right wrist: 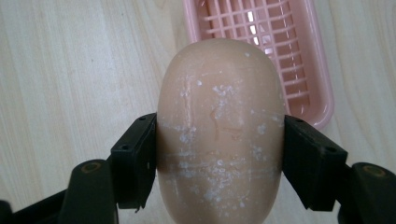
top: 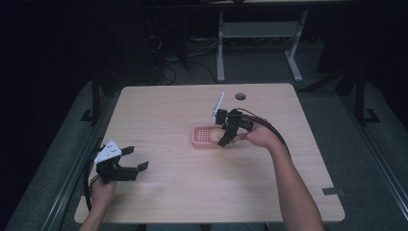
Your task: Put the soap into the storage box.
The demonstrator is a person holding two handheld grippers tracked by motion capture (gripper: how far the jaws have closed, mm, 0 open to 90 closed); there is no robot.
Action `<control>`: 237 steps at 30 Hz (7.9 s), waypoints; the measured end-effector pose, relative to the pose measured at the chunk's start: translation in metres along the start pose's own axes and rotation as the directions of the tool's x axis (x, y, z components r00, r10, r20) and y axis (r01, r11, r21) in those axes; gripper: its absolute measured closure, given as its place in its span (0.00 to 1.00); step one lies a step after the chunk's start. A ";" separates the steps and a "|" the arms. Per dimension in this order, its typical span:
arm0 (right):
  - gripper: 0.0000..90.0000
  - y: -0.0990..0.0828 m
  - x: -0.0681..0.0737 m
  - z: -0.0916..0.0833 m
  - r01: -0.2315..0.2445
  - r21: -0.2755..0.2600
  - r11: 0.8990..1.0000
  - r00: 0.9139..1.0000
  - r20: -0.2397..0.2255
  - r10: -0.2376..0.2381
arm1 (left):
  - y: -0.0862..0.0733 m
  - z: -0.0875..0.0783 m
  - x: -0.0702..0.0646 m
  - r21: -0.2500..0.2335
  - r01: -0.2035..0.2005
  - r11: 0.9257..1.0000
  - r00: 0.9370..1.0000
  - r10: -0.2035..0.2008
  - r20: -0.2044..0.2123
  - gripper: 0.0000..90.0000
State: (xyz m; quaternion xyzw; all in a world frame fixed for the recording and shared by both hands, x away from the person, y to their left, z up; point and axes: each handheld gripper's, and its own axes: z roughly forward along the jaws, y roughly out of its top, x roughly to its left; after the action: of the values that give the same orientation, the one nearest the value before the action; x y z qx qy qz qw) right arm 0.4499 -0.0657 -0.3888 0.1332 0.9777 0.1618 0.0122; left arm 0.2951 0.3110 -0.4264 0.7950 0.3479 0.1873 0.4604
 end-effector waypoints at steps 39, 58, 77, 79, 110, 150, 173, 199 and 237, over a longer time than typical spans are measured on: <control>0.36 0.045 -0.017 0.027 0.021 0.041 0.999 1.000 -0.015 -0.021 | 0.001 0.002 -0.001 0.001 -0.009 1.000 1.000 0.009 0.002 0.16; 0.35 0.049 -0.020 0.035 0.026 0.044 0.999 1.000 -0.010 -0.026 | 0.001 0.003 -0.002 0.003 -0.013 1.000 1.000 0.013 0.005 0.16; 0.35 0.050 -0.024 0.042 0.009 0.057 0.998 1.000 -0.011 -0.009 | 0.001 0.002 -0.002 -0.004 -0.010 1.000 1.000 0.010 0.004 0.16; 0.35 0.050 -0.024 0.042 0.010 0.057 0.998 1.000 -0.010 -0.009 | 0.001 0.002 -0.001 -0.003 -0.009 1.000 1.000 0.009 0.004 0.16; 0.35 0.049 -0.026 0.043 -0.008 0.060 0.998 1.000 -0.020 0.009 | 0.002 0.002 -0.001 0.004 -0.013 1.000 1.000 0.013 0.003 0.16; 0.36 0.030 -0.025 0.017 -0.053 -0.008 0.999 0.998 -0.018 0.053 | 0.001 0.003 -0.001 0.018 -0.016 1.000 1.000 0.016 0.004 0.16; 0.36 0.009 -0.022 0.005 -0.083 -0.028 0.996 0.997 -0.011 0.083 | 0.001 0.003 -0.001 0.017 -0.013 1.000 1.000 0.013 0.001 0.16; 0.34 -0.025 -0.015 -0.004 -0.123 -0.049 0.991 0.992 -0.001 0.123 | 0.001 0.004 -0.001 0.021 -0.013 1.000 1.000 0.013 0.001 0.16; 0.32 -0.067 0.005 -0.009 -0.167 -0.077 0.983 0.986 -0.014 0.167 | 0.001 0.005 -0.001 0.028 -0.013 1.000 1.000 0.013 0.000 0.16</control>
State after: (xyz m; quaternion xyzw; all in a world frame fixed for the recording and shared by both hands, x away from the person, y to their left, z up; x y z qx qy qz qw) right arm 0.4274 -0.1280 -0.4019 0.2135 0.9561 0.2006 -0.0001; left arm 0.2971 0.3071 -0.4283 0.8037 0.3452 0.1854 0.4478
